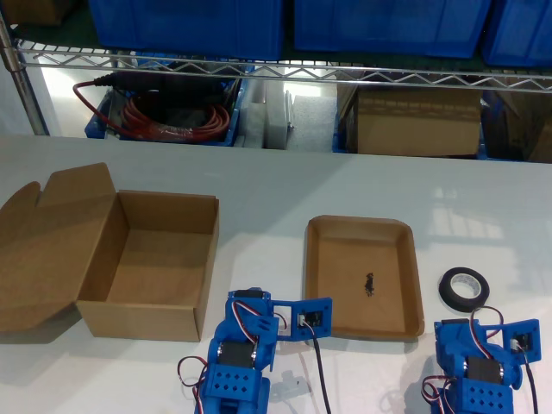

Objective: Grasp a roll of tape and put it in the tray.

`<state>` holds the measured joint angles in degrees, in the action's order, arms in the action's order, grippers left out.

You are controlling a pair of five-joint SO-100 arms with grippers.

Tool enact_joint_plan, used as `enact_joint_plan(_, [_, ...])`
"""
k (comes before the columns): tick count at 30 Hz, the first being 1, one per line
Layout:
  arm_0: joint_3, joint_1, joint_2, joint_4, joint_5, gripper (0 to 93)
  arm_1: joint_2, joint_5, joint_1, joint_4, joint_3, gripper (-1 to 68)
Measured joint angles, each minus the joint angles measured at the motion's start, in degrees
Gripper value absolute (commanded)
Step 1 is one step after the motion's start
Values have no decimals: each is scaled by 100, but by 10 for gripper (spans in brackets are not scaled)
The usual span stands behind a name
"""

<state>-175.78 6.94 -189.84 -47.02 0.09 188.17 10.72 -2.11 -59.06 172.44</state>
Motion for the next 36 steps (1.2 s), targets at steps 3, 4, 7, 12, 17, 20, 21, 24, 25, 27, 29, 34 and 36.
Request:
enact_joint_plan(3, [0,0,0,0,0,2,0,0,0,0,0,0])
enact_joint_plan(4, [0,0,0,0,0,2,0,0,0,0,0,0])
enact_joint_plan(7, [0,0,0,0,0,2,0,0,0,0,0,0])
enact_joint_plan(12, [0,0,0,0,0,2,0,0,0,0,0,0])
enact_joint_plan(17, [0,0,0,0,0,2,0,0,0,0,0,0])
enact_joint_plan(20, [0,0,0,0,0,2,0,0,0,0,0,0])
enact_joint_plan(21, [0,0,0,0,0,2,0,0,0,0,0,0])
enact_joint_plan(24, [0,0,0,0,0,2,0,0,0,0,0,0])
enact_joint_plan(25, [0,0,0,0,0,2,0,0,0,0,0,2])
enact_joint_plan(27, [0,0,0,0,0,2,0,0,0,0,0,152])
enact_joint_plan(29, [0,0,0,0,0,2,0,-35,-9,0,0,313])
enact_joint_plan(34, [0,0,0,0,0,2,-1055,-185,-299,580,-105,316])
enact_joint_plan(36, [0,0,0,0,0,2,-1696,-185,-457,932,-325,303])
